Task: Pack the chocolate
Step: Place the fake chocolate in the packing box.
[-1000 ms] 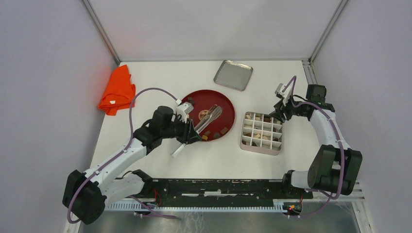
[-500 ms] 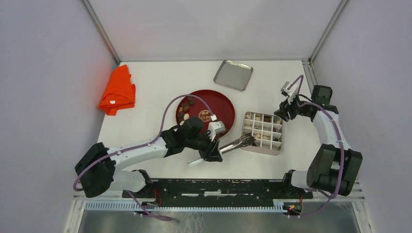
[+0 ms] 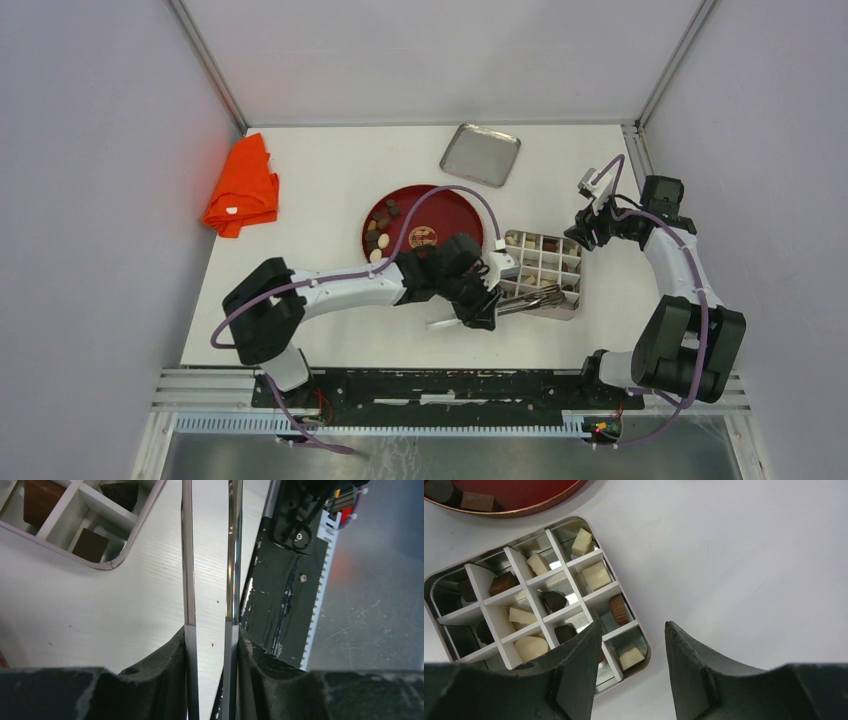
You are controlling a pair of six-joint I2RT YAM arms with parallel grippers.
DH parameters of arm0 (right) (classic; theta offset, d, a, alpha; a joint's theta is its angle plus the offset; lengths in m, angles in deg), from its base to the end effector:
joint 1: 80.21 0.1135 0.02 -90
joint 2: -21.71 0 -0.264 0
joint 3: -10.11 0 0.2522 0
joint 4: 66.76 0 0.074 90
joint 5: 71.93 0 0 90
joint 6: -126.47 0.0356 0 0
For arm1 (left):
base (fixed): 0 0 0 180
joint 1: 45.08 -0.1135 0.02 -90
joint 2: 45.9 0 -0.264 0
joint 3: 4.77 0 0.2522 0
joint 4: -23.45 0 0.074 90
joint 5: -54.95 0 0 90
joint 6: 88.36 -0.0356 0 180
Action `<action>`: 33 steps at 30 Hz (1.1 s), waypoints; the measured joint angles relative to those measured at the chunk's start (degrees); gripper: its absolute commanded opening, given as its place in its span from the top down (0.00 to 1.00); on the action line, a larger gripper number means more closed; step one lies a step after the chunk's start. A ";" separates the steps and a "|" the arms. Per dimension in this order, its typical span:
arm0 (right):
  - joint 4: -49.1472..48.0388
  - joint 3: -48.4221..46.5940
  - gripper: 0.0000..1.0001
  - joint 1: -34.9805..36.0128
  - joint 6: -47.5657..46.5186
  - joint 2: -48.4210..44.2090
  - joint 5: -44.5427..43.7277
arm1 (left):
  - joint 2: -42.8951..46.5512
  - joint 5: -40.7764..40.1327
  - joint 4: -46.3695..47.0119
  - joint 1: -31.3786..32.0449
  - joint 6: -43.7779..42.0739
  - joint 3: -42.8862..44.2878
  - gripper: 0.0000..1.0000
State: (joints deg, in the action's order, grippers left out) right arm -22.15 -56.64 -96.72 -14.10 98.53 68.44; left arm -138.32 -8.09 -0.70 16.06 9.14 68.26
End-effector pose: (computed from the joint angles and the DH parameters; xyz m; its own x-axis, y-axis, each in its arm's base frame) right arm 0.2609 -0.0487 0.2475 -0.3071 -0.4228 -0.8526 -0.7603 0.6479 -0.0474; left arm 0.1527 -0.3105 0.2207 -0.4522 0.5796 -0.6779 0.8878 0.2199 -0.4043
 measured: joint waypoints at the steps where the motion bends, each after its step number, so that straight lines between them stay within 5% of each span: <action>1: 0.00 0.00 0.44 0.00 -0.02 0.04 -0.02 | -1.33 -0.52 -0.61 0.15 -0.46 1.25 0.96; 14: 0.02 0.00 0.44 0.00 -0.04 0.59 -0.02 | -5.27 -4.52 -4.83 0.39 -1.44 4.83 0.91; 20: 0.04 0.00 0.44 0.00 -0.04 1.01 -0.04 | -6.23 -5.90 -6.45 0.39 -1.64 6.03 0.75; 33: 0.07 0.00 0.44 0.00 -0.17 1.03 -0.04 | -6.43 -7.43 -8.02 0.39 -2.58 6.86 0.67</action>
State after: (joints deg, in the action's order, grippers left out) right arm -22.08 -56.64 -96.72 -14.27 99.55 68.40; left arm -144.75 -15.52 -8.73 16.46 6.57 75.12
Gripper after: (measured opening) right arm 0.558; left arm 0.395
